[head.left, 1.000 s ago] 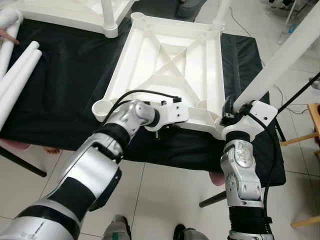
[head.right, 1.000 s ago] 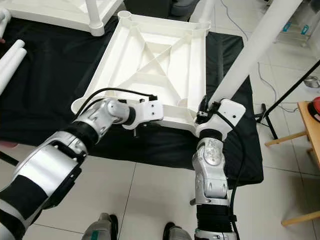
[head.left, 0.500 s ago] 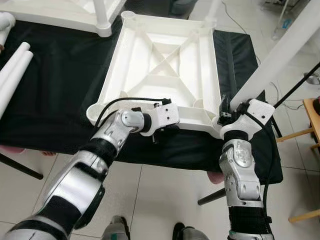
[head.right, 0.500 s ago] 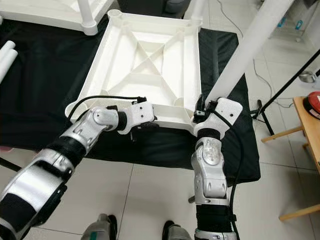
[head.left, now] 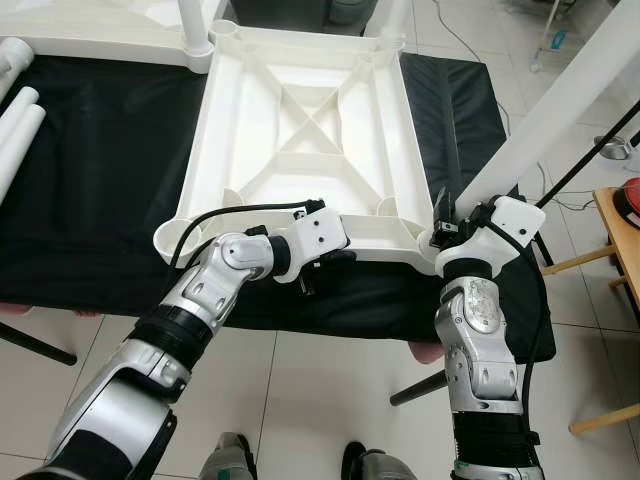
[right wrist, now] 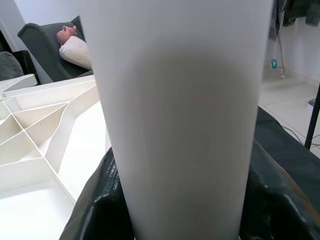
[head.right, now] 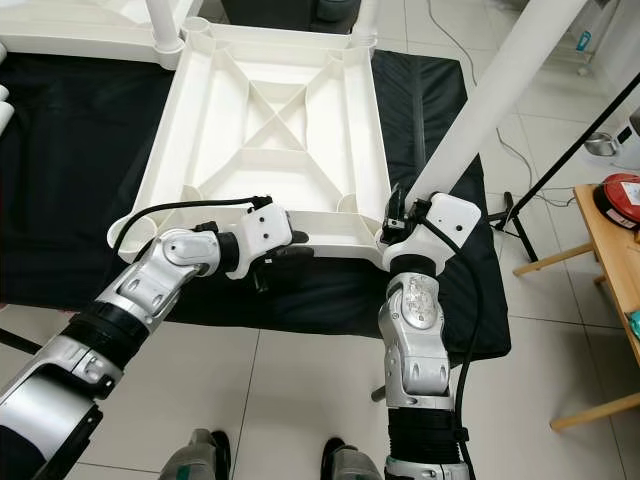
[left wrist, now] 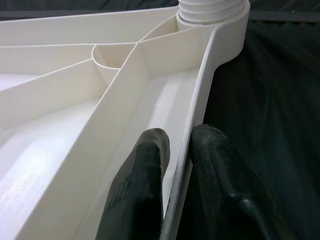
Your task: Building children table
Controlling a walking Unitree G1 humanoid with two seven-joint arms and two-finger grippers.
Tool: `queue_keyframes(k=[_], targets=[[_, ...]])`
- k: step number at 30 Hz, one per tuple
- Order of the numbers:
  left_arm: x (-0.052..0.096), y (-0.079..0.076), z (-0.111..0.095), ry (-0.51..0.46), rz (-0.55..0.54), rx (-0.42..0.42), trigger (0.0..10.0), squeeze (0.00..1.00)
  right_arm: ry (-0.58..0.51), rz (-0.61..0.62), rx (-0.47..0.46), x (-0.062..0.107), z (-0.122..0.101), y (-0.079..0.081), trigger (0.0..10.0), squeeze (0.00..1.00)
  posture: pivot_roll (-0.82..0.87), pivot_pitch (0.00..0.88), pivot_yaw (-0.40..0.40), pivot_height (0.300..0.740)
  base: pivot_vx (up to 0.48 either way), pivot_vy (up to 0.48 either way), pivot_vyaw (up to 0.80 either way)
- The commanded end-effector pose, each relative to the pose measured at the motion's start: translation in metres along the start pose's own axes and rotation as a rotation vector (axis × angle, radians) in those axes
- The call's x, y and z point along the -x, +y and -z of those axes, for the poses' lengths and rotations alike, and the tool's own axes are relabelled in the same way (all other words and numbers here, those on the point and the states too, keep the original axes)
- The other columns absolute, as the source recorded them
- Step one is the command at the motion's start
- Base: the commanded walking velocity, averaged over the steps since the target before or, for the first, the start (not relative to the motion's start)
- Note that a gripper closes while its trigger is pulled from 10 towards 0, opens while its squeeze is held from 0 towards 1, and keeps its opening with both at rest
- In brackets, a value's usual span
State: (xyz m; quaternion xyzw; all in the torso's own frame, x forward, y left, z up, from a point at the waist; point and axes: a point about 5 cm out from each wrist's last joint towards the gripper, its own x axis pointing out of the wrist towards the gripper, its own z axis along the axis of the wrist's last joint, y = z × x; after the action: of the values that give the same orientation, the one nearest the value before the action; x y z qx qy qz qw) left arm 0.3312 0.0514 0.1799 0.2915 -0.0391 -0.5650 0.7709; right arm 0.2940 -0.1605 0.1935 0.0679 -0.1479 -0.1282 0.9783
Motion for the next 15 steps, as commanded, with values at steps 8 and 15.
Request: queue_keyframes(k=[8, 15], targets=[[-0.001, -0.039, -0.017, -0.076, 0.433, -0.024, 0.0, 0.00, 0.231, 0.270, 0.112, 0.010, 0.040, -0.048, 0.0, 0.00, 0.14, 0.182, 0.001, 0.740, 0.000, 0.000, 0.00], [-0.031, -0.056, 0.007, -0.010, 0.389, 0.076, 0.0, 0.00, 0.244, 0.208, 0.118, 0.006, 0.036, -0.041, 0.0, 0.00, 0.13, 0.179, -0.009, 0.740, 0.000, 0.000, 0.00]])
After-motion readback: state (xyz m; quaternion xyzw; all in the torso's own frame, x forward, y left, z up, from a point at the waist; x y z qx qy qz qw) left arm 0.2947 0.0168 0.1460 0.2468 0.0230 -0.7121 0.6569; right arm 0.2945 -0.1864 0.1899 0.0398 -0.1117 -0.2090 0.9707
